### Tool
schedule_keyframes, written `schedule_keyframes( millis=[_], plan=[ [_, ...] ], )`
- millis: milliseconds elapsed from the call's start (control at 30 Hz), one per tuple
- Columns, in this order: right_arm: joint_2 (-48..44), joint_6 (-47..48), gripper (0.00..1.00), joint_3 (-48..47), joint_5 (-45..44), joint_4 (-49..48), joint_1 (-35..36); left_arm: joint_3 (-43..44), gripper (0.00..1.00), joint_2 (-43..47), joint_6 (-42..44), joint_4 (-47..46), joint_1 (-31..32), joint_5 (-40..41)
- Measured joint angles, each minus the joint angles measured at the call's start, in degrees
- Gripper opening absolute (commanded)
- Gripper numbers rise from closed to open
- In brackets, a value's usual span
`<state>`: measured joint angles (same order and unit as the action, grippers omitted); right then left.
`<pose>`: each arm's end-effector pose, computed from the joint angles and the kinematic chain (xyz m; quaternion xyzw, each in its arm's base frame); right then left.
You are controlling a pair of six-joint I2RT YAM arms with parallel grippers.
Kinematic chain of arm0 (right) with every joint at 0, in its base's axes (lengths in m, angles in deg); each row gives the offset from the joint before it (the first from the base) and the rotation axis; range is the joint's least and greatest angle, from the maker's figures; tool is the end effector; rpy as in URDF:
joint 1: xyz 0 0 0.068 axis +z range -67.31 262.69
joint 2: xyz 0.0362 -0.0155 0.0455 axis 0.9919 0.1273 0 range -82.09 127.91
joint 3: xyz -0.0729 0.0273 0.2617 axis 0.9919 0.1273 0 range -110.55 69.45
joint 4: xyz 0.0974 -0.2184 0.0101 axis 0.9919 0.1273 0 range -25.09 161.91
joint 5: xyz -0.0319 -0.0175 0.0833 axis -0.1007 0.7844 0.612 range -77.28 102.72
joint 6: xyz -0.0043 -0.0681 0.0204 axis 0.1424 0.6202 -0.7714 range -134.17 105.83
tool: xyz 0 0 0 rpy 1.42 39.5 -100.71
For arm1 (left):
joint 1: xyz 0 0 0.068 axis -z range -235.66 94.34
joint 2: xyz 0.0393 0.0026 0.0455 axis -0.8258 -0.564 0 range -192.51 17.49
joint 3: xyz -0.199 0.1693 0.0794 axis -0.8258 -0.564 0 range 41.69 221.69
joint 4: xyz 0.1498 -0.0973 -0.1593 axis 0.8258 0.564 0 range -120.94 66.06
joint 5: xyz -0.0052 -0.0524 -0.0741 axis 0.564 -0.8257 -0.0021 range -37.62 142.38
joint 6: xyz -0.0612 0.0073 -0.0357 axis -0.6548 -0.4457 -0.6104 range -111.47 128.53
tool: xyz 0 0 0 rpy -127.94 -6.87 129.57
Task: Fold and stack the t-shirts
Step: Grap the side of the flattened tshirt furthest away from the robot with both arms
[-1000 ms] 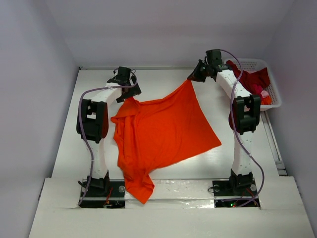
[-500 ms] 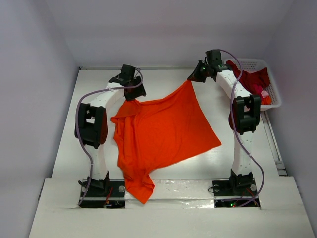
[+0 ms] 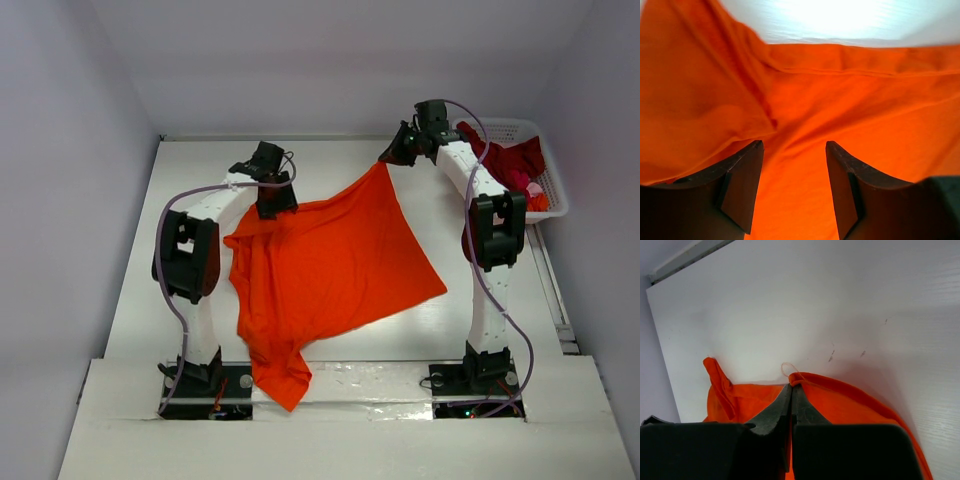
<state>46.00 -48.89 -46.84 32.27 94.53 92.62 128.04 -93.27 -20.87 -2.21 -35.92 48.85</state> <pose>0.4977 0.1071 0.2494 0.1246 0.8923 0.2971 0.3161 0.3936 -0.1451 0.2177 -0.0701 0.9457 -0.1580 0.2752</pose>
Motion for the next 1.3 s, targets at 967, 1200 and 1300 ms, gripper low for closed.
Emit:
schedule_keyframes(
  millis=[967,1200,1300],
  plan=[
    [0.0,0.0,0.0,0.0,0.4,0.0,0.0,-3.6,0.43,-1.0,-0.2,-2.0,-0.3,5.6],
    [0.0,0.0,0.0,0.0,0.4,0.0,0.0,-1.5,0.32,-5.1,-0.6,-2.3,-0.3,5.6],
    [0.0,0.0,0.0,0.0,0.4,0.0,0.0,-0.6,0.28,-5.6,-0.7,-2.3,-0.3,5.6]
  ],
)
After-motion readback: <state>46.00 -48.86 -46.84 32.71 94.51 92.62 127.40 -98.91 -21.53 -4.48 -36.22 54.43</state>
